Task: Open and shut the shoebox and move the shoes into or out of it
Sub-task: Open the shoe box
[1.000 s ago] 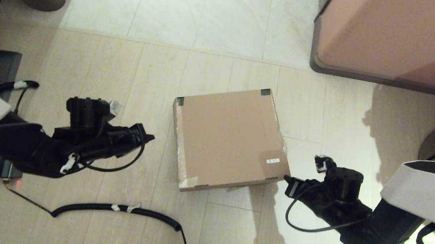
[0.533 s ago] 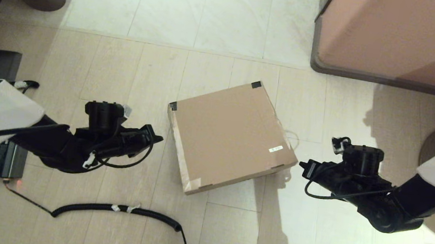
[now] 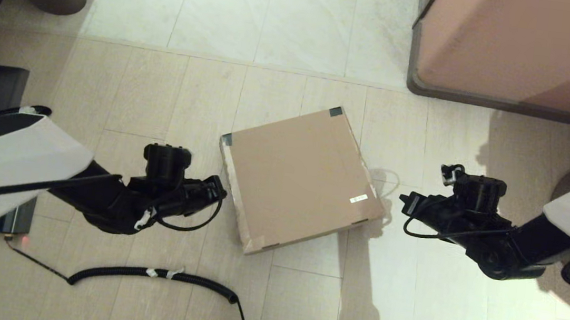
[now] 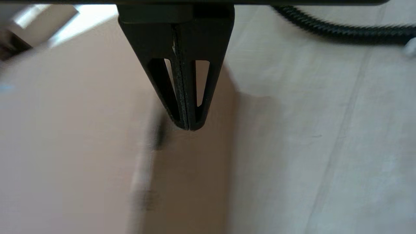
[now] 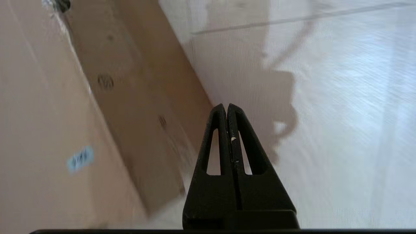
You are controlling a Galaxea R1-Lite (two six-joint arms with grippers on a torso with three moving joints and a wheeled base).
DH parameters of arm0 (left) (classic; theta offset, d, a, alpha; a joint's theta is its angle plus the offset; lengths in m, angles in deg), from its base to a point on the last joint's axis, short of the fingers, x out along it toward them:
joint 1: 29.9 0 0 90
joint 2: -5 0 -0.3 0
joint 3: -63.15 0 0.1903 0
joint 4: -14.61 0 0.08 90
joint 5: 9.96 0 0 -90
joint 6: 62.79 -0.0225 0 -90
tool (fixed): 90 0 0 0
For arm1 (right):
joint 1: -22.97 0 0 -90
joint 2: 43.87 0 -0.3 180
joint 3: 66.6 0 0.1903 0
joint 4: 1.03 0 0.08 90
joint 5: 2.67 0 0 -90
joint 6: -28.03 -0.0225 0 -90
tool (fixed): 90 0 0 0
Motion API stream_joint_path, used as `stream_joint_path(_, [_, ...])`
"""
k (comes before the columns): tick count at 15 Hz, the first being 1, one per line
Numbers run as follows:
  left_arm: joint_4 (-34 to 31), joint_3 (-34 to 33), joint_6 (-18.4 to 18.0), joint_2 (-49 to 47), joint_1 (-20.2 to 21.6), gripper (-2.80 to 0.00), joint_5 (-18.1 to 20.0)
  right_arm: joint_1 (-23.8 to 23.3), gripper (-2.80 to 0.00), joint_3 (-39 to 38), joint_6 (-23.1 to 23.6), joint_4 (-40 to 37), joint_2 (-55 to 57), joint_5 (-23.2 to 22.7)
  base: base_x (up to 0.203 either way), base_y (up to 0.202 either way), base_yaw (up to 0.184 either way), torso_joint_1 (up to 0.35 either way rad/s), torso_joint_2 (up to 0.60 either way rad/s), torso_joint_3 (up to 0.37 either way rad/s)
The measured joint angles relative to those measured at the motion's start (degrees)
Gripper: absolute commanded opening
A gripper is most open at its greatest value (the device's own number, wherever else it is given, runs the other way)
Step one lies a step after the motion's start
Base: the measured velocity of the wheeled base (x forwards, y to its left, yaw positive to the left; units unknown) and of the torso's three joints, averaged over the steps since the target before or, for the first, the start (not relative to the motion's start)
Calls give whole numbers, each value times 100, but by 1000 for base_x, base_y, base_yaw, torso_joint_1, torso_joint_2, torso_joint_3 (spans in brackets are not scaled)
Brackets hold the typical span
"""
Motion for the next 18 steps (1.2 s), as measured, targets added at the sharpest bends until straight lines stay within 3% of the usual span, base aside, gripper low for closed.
stream_joint_path(4, [-257,449,-9,-253,-27,-280,-536,-6,-280,938,-18,-21,696,-630,0,0,0,0,0,0])
stream_joint_path(8, [-755,1394,-6,-616,-75,-280,-626,180,-280,1032,-6,-92,890,-798,0,0,0,0,0,0])
stream_joint_path(12, [-1143,2272,2,-976,-161,-280,-631,309,-280,109,104,-76,591,-1084,0,0,0,0,0,0])
stream_joint_path(18, [-1176,3175,29,-1386,-318,-280,-593,350,-280,-1615,450,237,-44,-1160,0,0,0,0,0,0])
